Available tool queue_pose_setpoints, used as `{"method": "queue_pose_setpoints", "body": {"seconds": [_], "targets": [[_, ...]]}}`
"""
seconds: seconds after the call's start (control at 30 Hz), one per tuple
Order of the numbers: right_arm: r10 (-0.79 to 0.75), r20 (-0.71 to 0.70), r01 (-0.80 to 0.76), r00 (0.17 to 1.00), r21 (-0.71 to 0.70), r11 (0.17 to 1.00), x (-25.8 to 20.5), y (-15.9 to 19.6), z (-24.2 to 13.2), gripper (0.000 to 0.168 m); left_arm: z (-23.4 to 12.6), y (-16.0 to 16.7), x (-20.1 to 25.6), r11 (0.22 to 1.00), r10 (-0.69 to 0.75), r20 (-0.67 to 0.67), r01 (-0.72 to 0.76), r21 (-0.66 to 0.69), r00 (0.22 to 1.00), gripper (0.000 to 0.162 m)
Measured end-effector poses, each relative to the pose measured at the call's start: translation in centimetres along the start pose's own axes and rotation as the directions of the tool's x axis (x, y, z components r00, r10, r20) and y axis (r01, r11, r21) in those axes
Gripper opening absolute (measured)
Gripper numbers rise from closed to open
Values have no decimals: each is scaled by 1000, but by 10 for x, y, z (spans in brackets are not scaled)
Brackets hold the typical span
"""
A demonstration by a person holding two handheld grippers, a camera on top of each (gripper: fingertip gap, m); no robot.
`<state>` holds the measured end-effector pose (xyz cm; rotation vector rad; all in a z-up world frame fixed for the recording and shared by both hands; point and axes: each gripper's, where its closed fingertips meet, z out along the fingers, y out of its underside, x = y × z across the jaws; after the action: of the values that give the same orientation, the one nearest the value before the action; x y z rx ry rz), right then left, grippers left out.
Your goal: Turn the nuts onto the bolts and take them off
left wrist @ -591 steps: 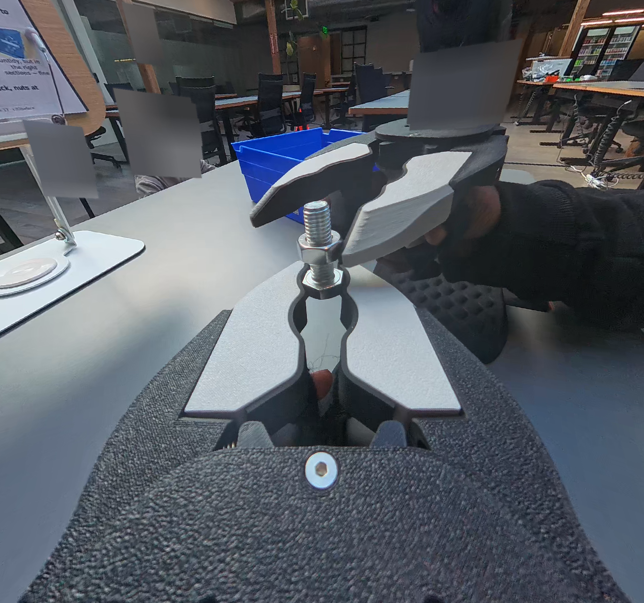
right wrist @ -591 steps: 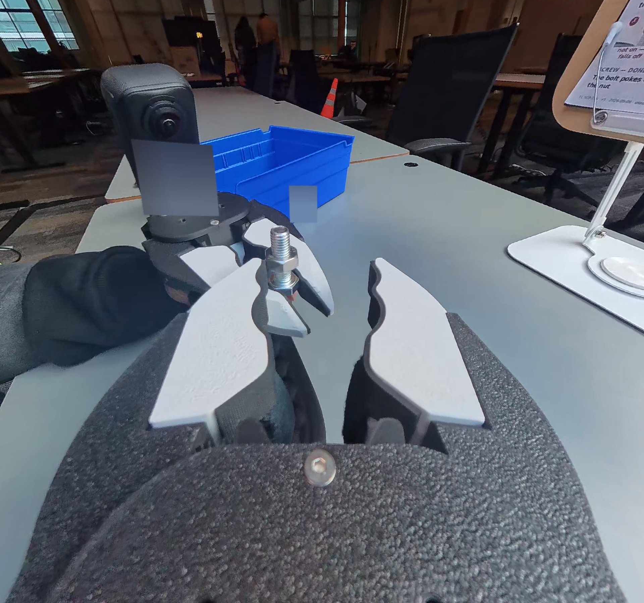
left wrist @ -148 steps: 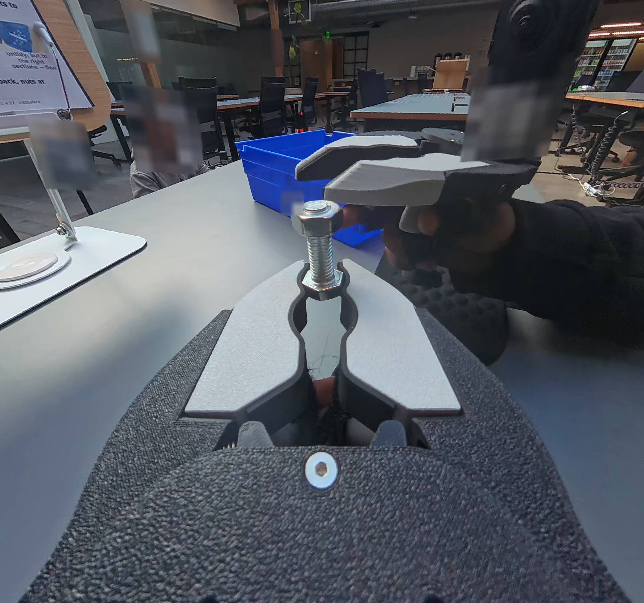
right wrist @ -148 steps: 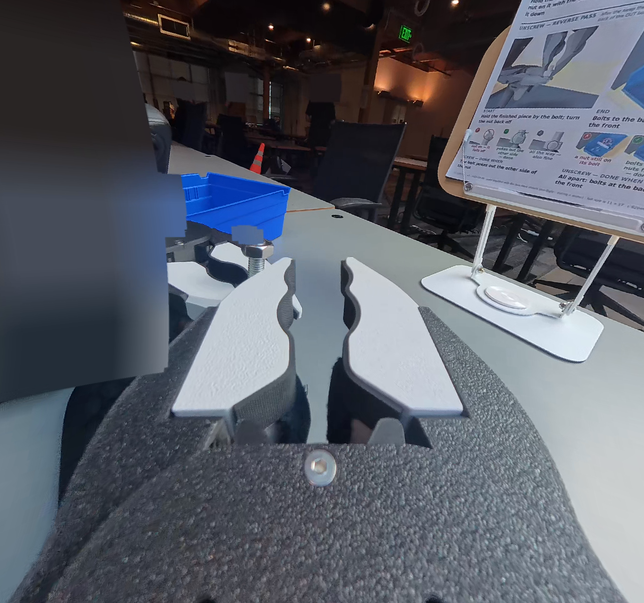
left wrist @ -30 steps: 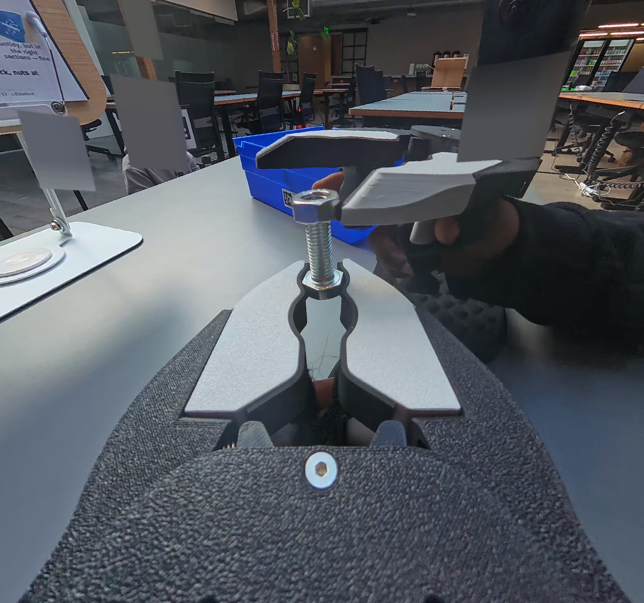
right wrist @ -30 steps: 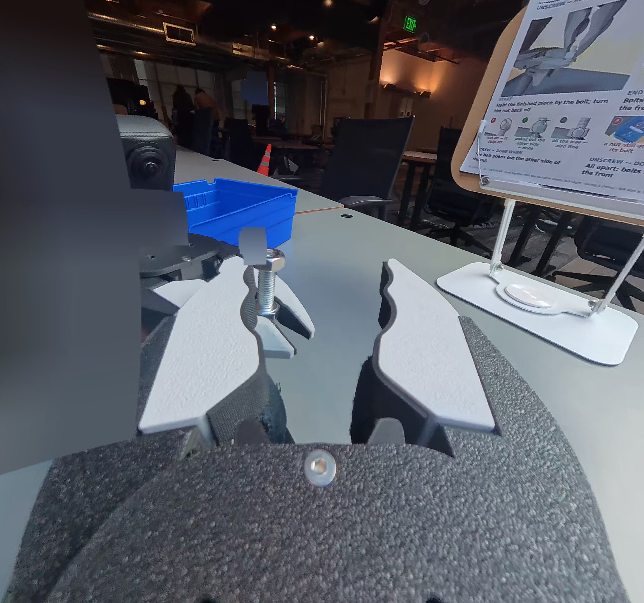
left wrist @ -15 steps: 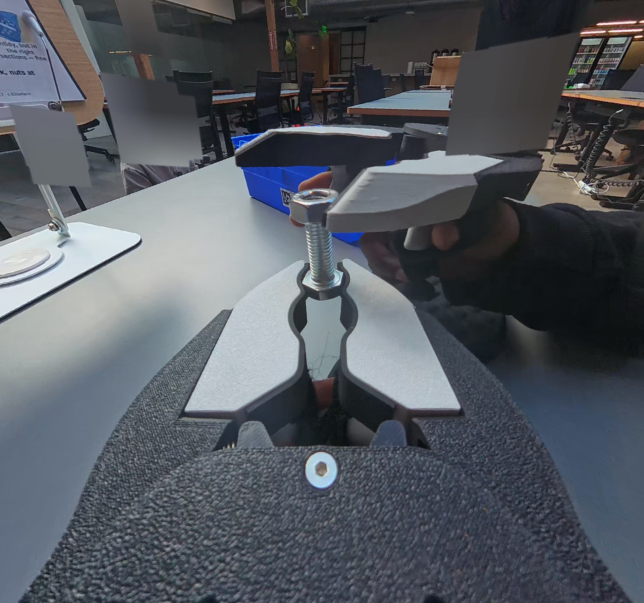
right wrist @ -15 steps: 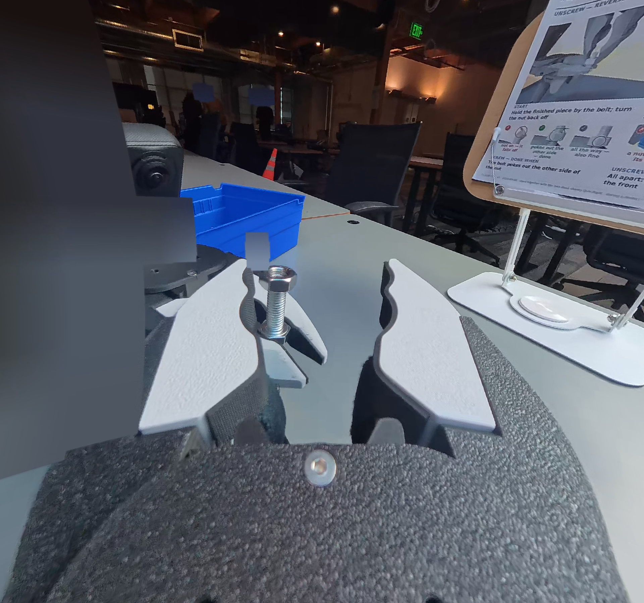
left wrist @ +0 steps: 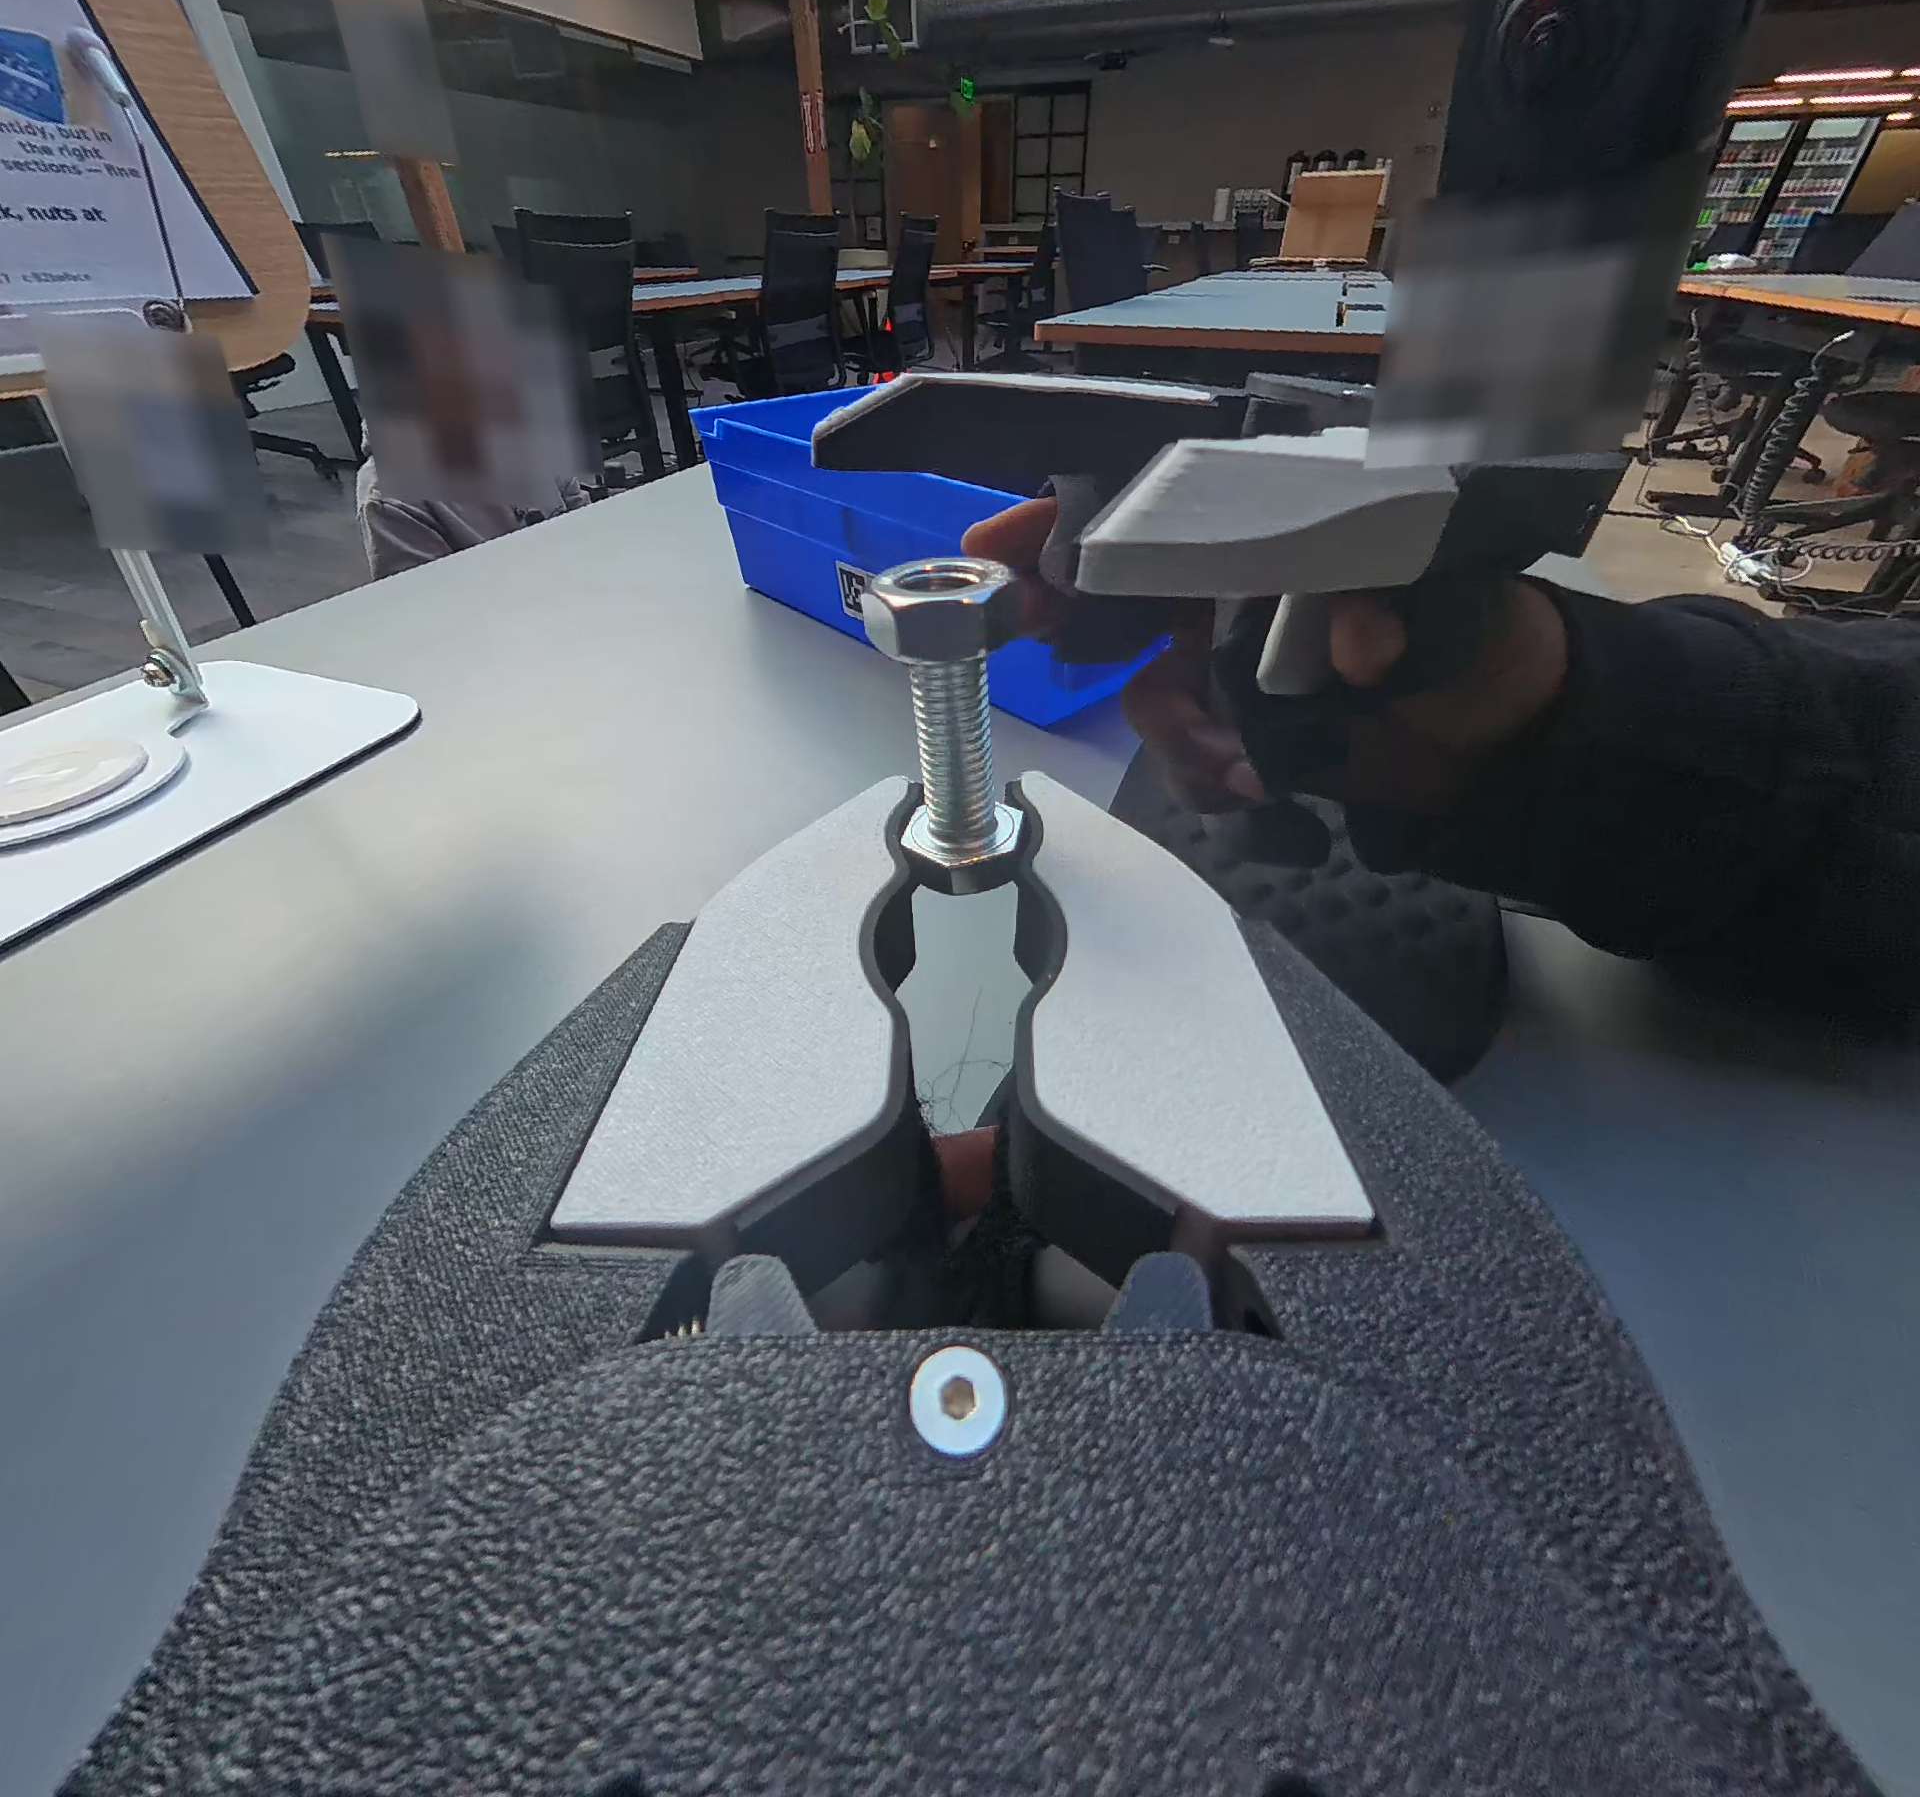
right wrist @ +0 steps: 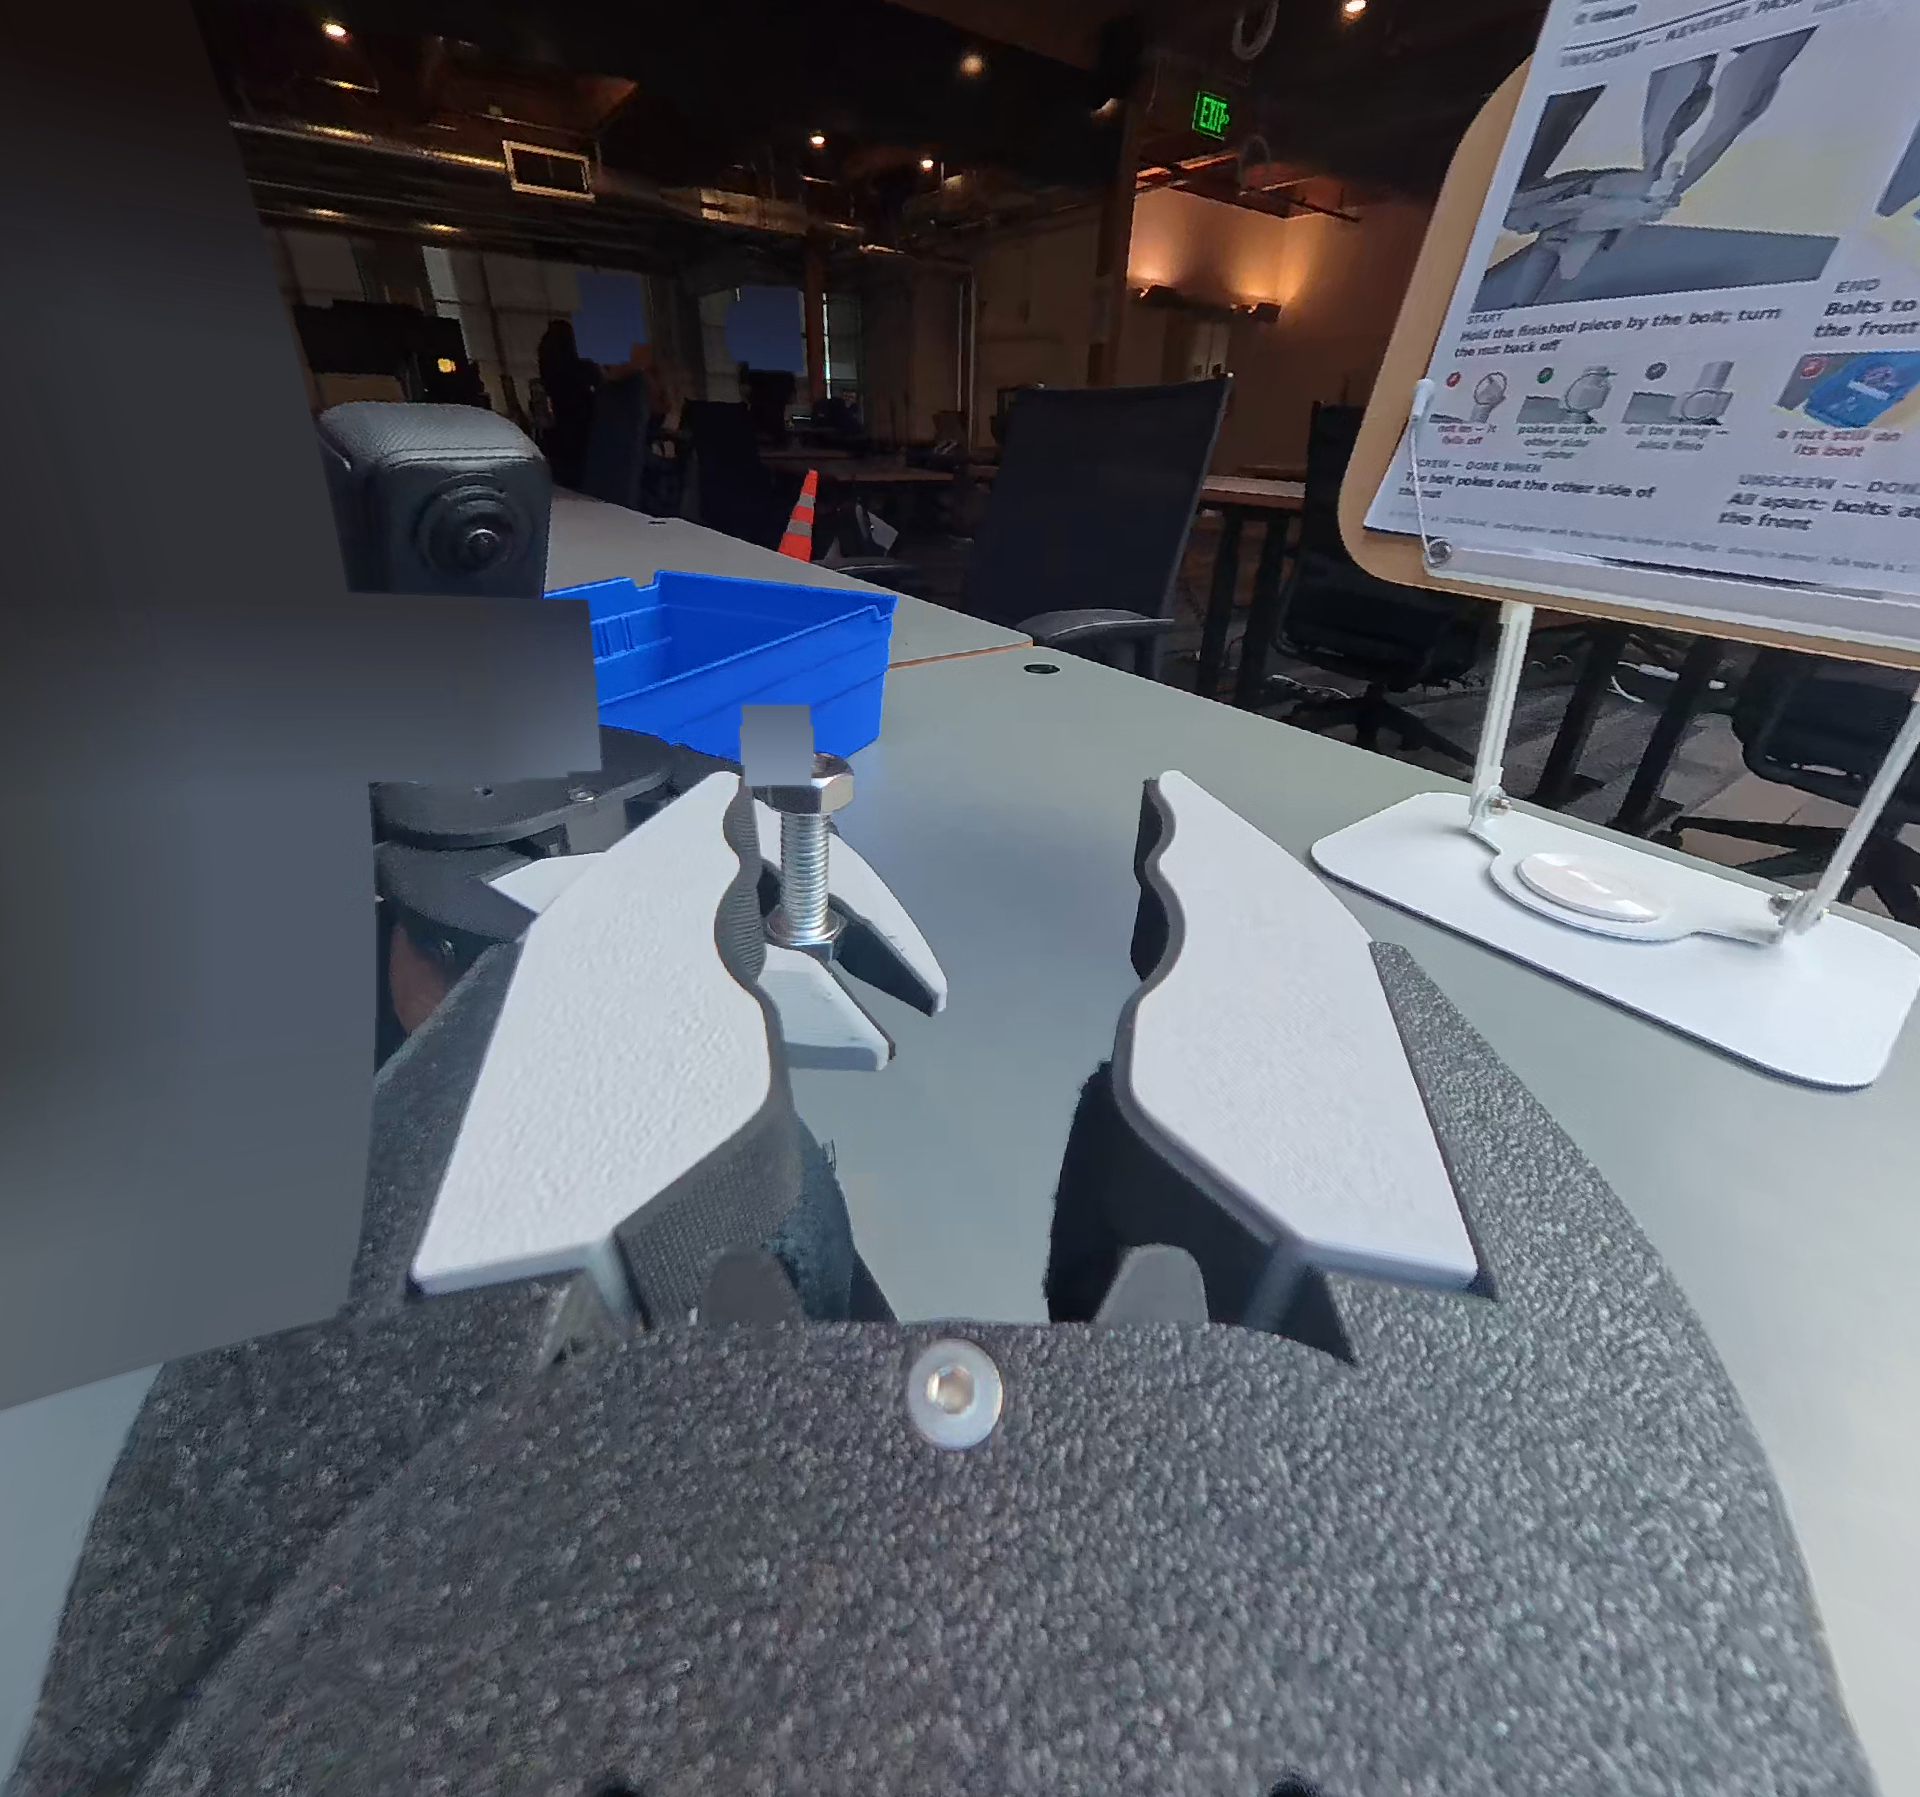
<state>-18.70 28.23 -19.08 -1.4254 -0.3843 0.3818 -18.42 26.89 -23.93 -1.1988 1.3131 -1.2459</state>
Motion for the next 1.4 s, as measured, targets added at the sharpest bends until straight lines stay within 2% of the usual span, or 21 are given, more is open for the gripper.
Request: {"method": "queue_pose_setpoints", "body": {"seconds": [0.3, 0.67, 0.97, 1.2, 1.3, 1.4], "targets": [[-30, 21, 31, 999, -38, 999, -9, 4, 28, 71, 0, 0, 1, 1000, 4, -1, -4, -3, 1000, 14], [-36, 5, 36, 999, -14, 999, -1, -1, 3, 70, 0, 0, 0, 1000, -2, -1, 2, -1, 1000, 15], [-43, 28, 44, 999, -38, 998, -7, 5, 22, 70, 0, 1, 0, 1000, -1, -3, 1, -1, 1000, 14], [-49, -1, 49, 999, -66, 997, 5, 6, -3, 70, 0, 1, 0, 1000, -4, -5, 4, 1, 1000, 14], [-73, 83, 81, 994, -94, 992, 3, 0, -16, 69, 0, 0, -1, 1000, -14, -6, 14, 6, 1000, 15], [-130, 314, 197, 941, -192, 961, -6, -21, -19, 58, 0, 0, 0, 1000, -14, -10, 14, 5, 1000, 14]]}}
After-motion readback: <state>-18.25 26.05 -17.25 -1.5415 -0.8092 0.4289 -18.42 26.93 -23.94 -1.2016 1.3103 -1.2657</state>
